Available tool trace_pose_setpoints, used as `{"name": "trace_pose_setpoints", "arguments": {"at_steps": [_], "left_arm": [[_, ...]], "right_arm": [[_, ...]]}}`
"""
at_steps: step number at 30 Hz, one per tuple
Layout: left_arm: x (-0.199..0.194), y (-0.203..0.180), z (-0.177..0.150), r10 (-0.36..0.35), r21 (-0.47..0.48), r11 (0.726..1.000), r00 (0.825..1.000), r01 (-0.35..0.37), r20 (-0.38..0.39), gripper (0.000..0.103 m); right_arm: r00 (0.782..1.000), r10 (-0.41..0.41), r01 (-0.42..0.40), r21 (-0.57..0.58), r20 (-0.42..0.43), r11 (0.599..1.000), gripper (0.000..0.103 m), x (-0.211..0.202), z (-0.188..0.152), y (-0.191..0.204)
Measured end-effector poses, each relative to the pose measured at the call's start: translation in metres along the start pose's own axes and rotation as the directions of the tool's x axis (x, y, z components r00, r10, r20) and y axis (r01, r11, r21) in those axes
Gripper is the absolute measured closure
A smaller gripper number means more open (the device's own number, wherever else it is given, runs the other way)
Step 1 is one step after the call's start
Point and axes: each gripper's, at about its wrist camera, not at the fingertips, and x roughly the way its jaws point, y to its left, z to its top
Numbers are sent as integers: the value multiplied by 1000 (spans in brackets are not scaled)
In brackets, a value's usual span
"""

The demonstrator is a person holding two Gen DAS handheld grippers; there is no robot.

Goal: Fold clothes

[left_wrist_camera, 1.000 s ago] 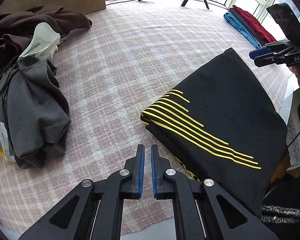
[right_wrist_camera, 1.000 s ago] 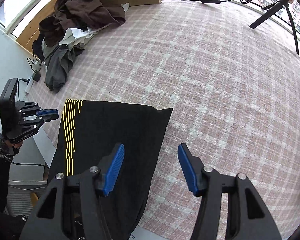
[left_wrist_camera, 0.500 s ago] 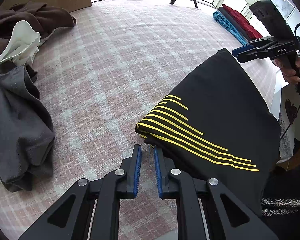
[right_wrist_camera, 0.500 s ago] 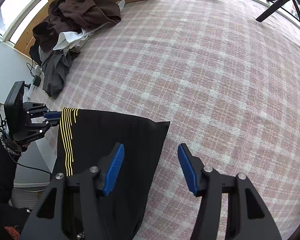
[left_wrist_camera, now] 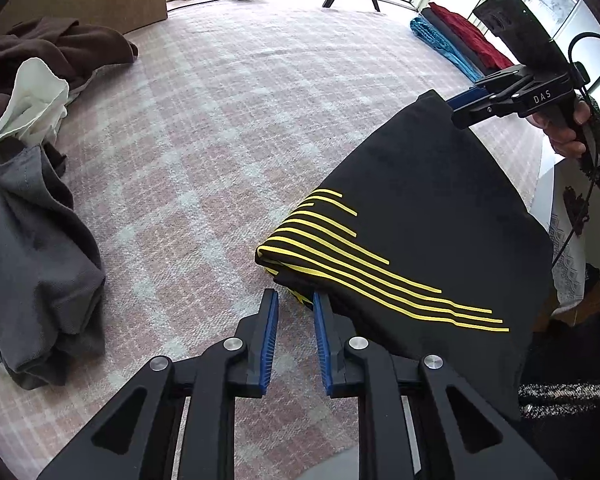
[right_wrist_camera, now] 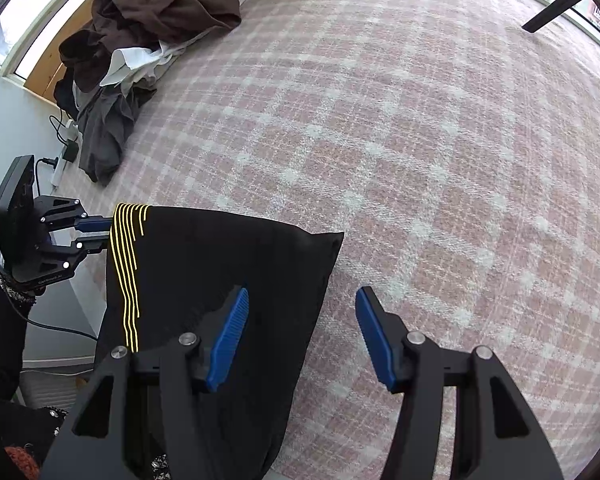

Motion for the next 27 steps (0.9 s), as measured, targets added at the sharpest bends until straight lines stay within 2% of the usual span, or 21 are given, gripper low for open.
{"name": "trace_pose_setpoints", "arguments": {"at_steps": [4, 7, 8, 9, 10, 14, 17, 20, 22, 23, 25, 27], "left_arm": [[3, 3, 1, 28, -2, 1000, 1000, -28, -5, 81], [10, 2, 5, 19, 3, 1000, 1000, -19, -5, 82], [11, 2, 7, 10, -2, 1000, 1000, -10, 2, 83], [12, 2, 8, 1, -11, 1000, 1000, -1, 8, 95], [12, 2, 10, 2, -20, 1000, 1000, -2, 14, 100], [7, 3, 13, 57, -21, 998, 996, -55, 68, 101], [12, 19, 17, 51, -82, 996, 997, -46, 54, 101], [9, 24, 16, 40, -82, 996, 998, -37, 40, 93], [1, 24, 12, 34, -70, 997, 998, -31, 44, 76], [-3, 26, 10, 41, -68, 997, 998, -38, 46, 73], [-9, 29, 7, 33, -78, 997, 998, -29, 52, 72], [-14, 34, 7, -22, -113, 993, 997, 30, 71, 72]], "right_arm": [[1000, -3, 4, -14, 11, 1000, 48, -3, 1, 1], [1000, -24, 24, -22, 17, 999, 48, 0, 4, 0], [1000, -15, 15, -15, 17, 1000, 48, 1, 5, -2], [1000, -8, 8, -4, 15, 1000, 48, 3, 6, -4], [1000, -9, 9, 3, 14, 1000, 48, 5, 7, -5], [1000, -14, 14, 6, 16, 1000, 48, 7, 8, -8], [1000, -22, 22, 2, 22, 1000, 48, 7, 9, -11], [999, -13, 12, 6, 32, 1000, 48, 8, 11, -13], [999, 1, -1, -3, 43, 1000, 48, 8, 12, -13], [999, 3, -3, -10, 51, 1000, 48, 8, 12, -12], [998, 14, -12, -23, 63, 1000, 48, 10, 13, -12], [997, 25, -23, -26, 66, 999, 48, 13, 13, -13]]}}
